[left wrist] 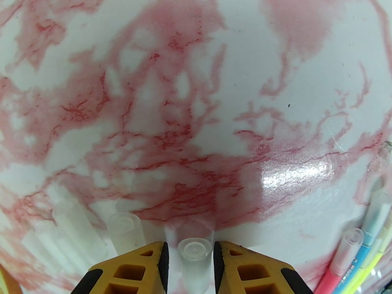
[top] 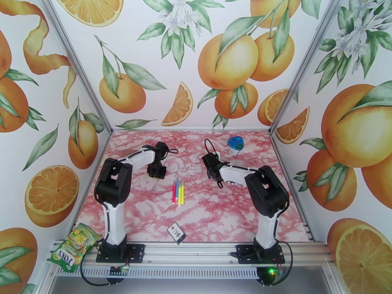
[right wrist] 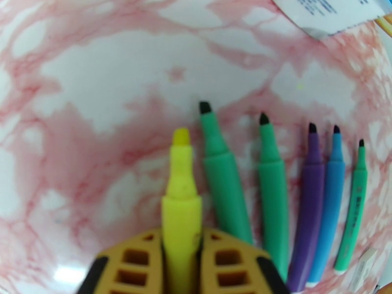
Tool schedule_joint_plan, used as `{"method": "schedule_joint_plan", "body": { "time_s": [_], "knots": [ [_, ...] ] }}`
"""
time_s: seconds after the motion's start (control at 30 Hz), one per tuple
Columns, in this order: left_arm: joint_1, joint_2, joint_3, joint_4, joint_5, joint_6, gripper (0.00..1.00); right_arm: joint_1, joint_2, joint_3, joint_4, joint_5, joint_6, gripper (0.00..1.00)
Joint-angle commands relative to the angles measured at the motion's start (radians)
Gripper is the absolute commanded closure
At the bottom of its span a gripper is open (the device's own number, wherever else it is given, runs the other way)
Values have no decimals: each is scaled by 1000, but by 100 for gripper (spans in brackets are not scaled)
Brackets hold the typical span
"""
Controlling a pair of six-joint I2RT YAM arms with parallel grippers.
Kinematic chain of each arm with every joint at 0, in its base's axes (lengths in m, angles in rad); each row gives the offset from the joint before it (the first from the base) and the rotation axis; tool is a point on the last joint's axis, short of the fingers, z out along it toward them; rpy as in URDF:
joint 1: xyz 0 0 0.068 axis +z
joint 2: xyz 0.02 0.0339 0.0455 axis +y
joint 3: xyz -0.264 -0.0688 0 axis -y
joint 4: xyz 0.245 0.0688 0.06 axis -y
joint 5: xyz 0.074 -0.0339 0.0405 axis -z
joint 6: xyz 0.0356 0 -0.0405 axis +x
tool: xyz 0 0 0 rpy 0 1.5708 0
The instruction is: Open the pen caps
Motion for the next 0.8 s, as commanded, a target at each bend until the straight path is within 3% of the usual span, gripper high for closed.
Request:
{"method": "schedule_joint_plan", "body": {
  "time_s": [0.0, 0.5, 0.77],
  "knots": [
    [-6, -32, 20, -11, -6, -5, 68, -7, -33, 7, -49, 46, -17, 81],
    [-6, -162, 8, 18, 13, -1, 65, -5, -87, -6, -47, 66, -55, 68],
    [17, -242, -19, 89, 83, -7, 65, 47, -164, -25, -7, -78, -142, 62]
  ]
}}
